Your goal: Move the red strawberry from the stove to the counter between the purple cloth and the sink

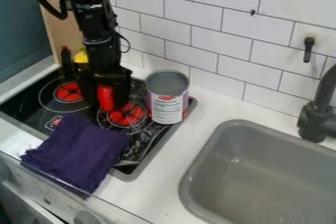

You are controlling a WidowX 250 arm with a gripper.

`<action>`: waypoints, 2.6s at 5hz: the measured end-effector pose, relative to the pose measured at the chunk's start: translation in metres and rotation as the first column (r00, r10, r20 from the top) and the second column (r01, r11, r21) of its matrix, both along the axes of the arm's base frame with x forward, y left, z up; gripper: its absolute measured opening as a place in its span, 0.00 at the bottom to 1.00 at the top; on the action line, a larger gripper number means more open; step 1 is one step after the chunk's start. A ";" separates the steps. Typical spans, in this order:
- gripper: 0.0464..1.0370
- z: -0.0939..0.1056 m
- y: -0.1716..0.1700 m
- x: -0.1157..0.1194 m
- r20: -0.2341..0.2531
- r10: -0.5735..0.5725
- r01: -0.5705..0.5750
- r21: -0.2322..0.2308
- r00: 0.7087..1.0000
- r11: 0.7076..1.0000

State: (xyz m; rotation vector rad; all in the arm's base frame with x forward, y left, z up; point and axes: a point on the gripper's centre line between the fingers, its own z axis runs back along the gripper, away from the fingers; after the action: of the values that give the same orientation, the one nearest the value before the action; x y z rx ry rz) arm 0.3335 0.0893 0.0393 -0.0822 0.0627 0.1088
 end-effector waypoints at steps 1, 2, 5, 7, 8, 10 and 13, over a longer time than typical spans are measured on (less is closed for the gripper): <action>0.76 -0.001 0.000 0.000 -0.003 0.008 -0.008 -0.002 1.000 1.000; 0.76 -0.001 0.005 -0.002 -0.016 0.043 -0.042 0.034 0.999 0.999; 0.76 0.071 -0.053 -0.064 0.128 -0.042 0.033 0.077 0.991 0.996; 0.76 0.026 -0.124 -0.087 -0.070 -0.235 0.235 -0.014 0.969 0.972; 0.76 0.012 -0.134 -0.096 -0.137 -0.263 0.262 -0.028 0.955 0.965; 0.76 -0.008 -0.127 -0.112 -0.223 -0.249 0.256 0.002 0.942 0.967; 0.97 -0.014 -0.135 -0.116 -0.207 -0.305 0.298 -0.064 0.930 0.952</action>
State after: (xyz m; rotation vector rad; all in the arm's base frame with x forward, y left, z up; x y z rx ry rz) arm 0.2176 -0.0457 0.0252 -0.0913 0.2920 -0.1923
